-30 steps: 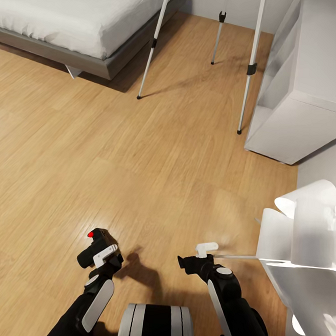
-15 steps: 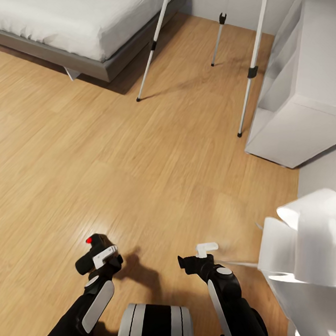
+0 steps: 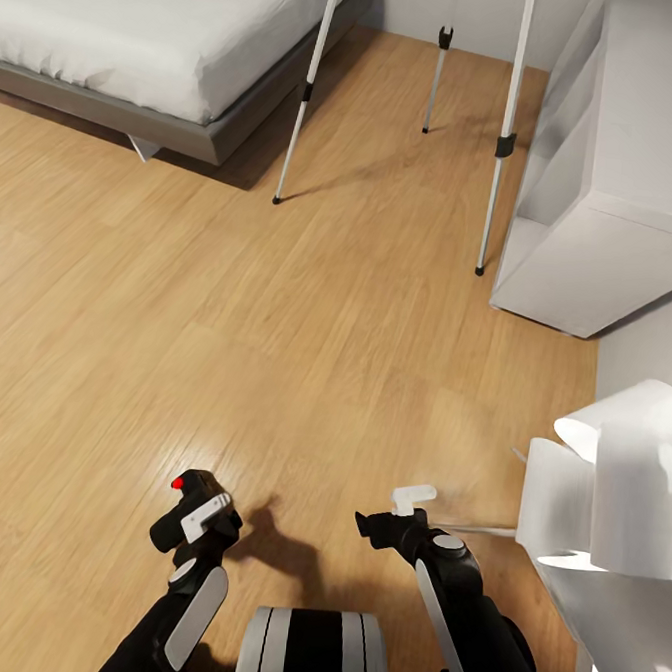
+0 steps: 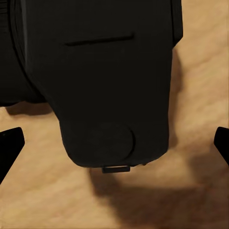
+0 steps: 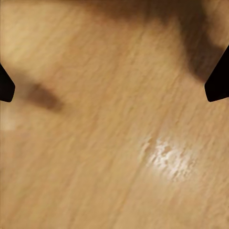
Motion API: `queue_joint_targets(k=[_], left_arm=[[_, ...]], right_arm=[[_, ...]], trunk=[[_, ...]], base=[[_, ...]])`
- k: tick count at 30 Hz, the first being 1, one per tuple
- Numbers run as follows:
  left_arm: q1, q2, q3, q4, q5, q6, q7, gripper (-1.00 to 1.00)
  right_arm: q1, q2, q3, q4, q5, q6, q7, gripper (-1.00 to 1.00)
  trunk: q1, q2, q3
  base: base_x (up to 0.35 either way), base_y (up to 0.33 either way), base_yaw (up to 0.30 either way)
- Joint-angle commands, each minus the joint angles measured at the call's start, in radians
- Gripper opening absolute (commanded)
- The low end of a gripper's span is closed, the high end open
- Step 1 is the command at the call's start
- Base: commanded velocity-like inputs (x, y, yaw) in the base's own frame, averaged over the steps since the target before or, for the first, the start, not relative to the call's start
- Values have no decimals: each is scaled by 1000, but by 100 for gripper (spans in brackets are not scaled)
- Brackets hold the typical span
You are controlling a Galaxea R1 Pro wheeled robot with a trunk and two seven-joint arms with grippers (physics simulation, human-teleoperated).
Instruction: Attach the digital camera to the camera tripod in the bedroom.
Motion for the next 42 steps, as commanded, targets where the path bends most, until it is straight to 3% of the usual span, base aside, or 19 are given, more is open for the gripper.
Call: queue_joint_targets(k=[1,42], left_arm=[[0,1,-2,0,6,-1,6,100],[0,1,-1,17,19,-8,8,100]], right_arm=[[0,0,-1,-1,0,5,3,100],[0,2,0,21,-1,6,2,100]], trunk=[[0,0,-1],[0,0,-1]], base=[[2,0,0],[0,0,0]])
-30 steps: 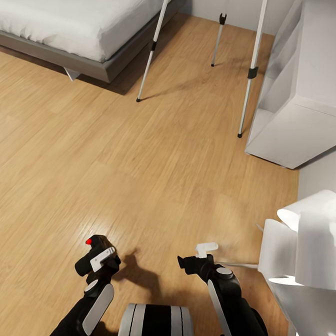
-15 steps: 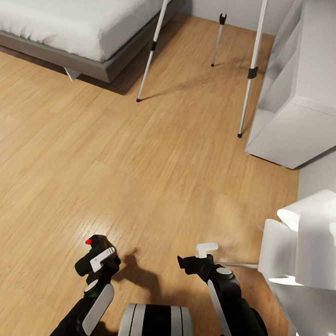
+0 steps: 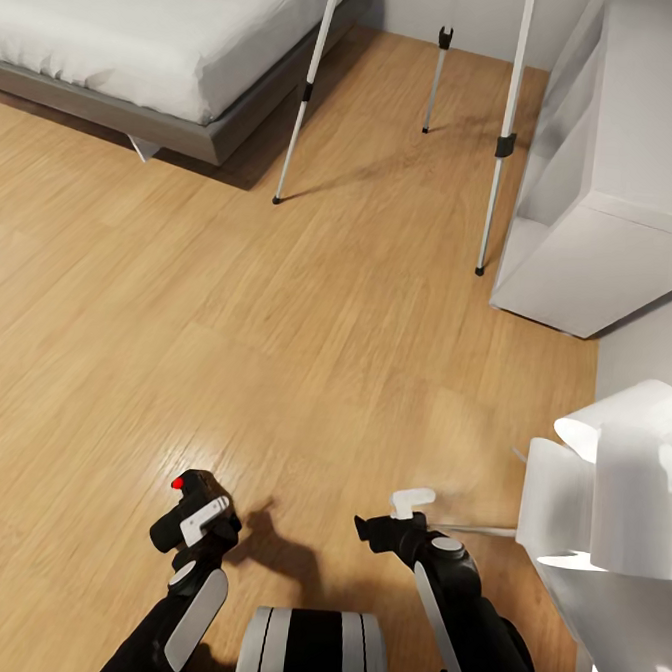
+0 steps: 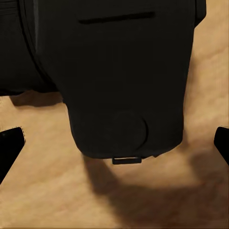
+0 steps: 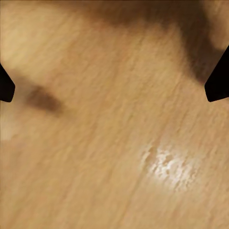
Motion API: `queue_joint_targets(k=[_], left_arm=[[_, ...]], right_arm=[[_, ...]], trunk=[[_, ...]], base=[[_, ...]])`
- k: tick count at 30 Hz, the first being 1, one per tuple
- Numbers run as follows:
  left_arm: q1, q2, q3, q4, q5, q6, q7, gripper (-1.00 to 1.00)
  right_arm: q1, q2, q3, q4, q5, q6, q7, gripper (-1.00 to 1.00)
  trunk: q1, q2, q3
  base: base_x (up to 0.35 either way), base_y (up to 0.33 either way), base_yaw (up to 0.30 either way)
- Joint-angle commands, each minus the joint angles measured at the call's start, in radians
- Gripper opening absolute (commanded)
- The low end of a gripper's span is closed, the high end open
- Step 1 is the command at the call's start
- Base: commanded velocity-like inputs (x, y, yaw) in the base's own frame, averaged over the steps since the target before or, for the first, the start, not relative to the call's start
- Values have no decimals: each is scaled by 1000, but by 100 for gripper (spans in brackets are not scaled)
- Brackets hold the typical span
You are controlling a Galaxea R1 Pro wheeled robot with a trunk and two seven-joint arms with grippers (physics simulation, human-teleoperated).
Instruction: Attach the digital camera to the camera tripod in the bedroom.
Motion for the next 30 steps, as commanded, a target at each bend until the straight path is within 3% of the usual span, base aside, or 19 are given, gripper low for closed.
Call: queue_joint_targets(k=[1,30], left_arm=[[0,1,-3,0,7,0,6,100],[0,1,-2,29,7,-2,6,100]], right_arm=[[0,0,-1,-1,0,5,3,100],[0,1,-1,32,15,3,3,100]], trunk=[[0,0,-1],[0,0,-1]], base=[[0,0,0],[20,0,0]])
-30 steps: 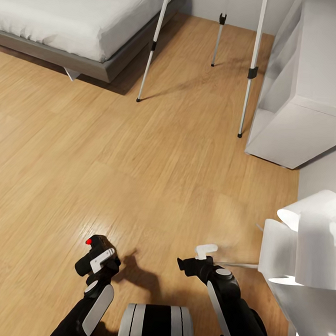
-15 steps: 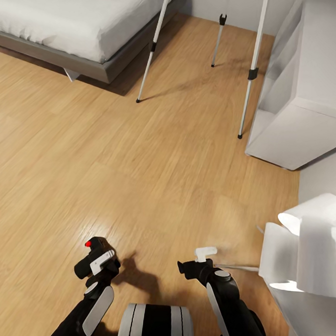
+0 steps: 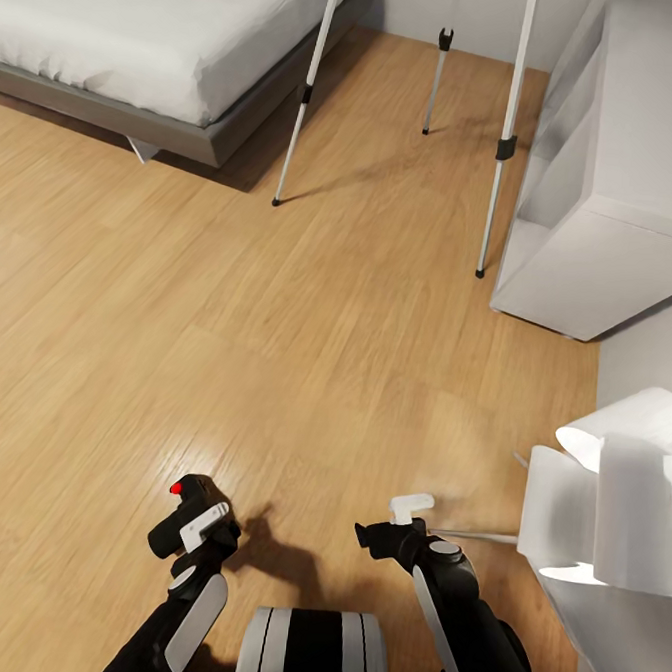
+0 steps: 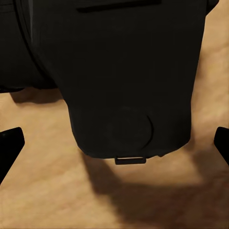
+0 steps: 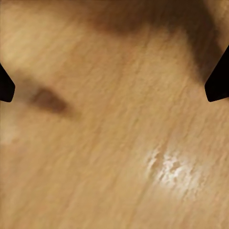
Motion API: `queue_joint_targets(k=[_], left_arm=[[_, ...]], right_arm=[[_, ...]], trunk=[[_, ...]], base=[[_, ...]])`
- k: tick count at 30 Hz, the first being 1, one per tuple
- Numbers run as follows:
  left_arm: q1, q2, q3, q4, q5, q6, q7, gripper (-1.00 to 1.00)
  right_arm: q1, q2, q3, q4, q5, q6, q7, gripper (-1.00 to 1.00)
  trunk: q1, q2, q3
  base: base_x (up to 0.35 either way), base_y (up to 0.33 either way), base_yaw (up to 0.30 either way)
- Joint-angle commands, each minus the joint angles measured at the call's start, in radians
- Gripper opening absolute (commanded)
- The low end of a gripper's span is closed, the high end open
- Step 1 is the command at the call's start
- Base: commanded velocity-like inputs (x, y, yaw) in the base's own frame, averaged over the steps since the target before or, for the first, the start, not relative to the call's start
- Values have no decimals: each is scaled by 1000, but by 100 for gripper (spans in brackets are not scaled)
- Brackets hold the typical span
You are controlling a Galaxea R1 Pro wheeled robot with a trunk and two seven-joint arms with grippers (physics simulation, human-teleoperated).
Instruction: Attach the digital camera to the camera tripod in the bedroom.
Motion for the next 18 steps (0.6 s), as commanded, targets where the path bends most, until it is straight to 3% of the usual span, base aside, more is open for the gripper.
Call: queue_joint_targets(k=[1,18], left_arm=[[0,1,-3,-1,7,-1,6,100],[0,1,-3,-1,7,-1,6,100]], right_arm=[[0,0,-1,-1,1,5,3,100],[0,-1,-1,-2,0,5,3,100]], trunk=[[0,0,-1],[0,0,-1]], base=[[0,0,0],[0,0,0]])
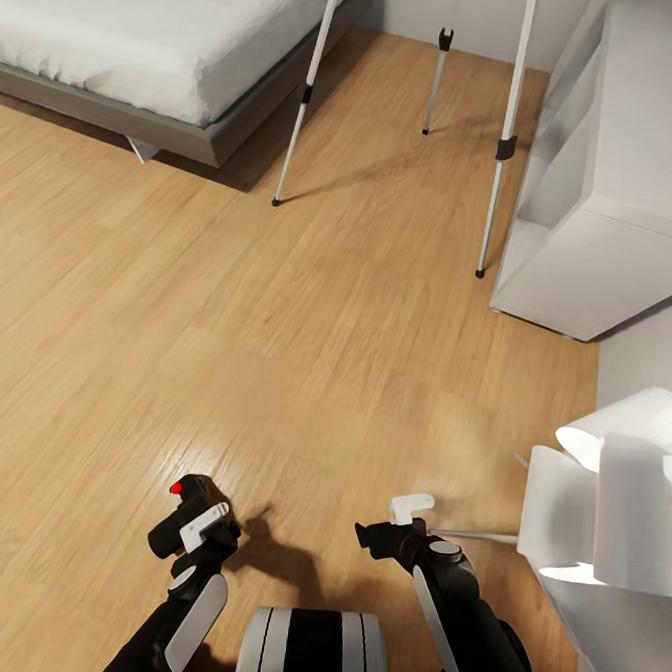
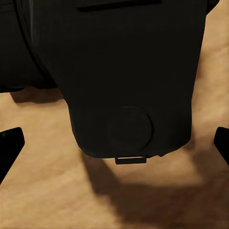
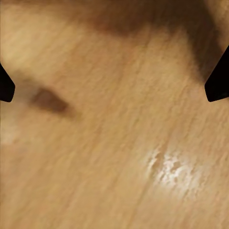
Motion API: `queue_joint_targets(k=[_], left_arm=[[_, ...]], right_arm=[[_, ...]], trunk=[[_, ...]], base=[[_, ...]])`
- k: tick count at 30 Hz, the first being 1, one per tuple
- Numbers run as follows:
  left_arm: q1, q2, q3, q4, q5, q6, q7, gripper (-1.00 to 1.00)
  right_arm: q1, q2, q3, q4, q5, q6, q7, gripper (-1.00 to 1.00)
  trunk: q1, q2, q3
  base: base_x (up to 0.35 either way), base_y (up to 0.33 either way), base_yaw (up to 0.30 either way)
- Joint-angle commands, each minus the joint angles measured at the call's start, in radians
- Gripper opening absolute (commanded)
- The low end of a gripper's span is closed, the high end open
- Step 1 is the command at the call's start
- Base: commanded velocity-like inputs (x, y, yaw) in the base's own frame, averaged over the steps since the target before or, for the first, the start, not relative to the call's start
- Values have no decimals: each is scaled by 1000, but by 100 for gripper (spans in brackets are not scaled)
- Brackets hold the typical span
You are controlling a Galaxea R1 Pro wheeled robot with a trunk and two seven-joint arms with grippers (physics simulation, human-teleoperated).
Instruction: Attach the digital camera to the camera tripod in the bedroom.
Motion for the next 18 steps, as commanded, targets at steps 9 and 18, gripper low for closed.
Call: queue_joint_targets(k=[9,18], left_arm=[[0,1,-2,-2,8,-1,6,100],[0,1,5,-2,8,-1,6,100]], right_arm=[[0,0,-1,-2,1,5,3,100],[0,0,-1,-2,0,5,3,100]], trunk=[[0,0,-1],[0,0,-1]], base=[[0,0,0],[78,0,0]])
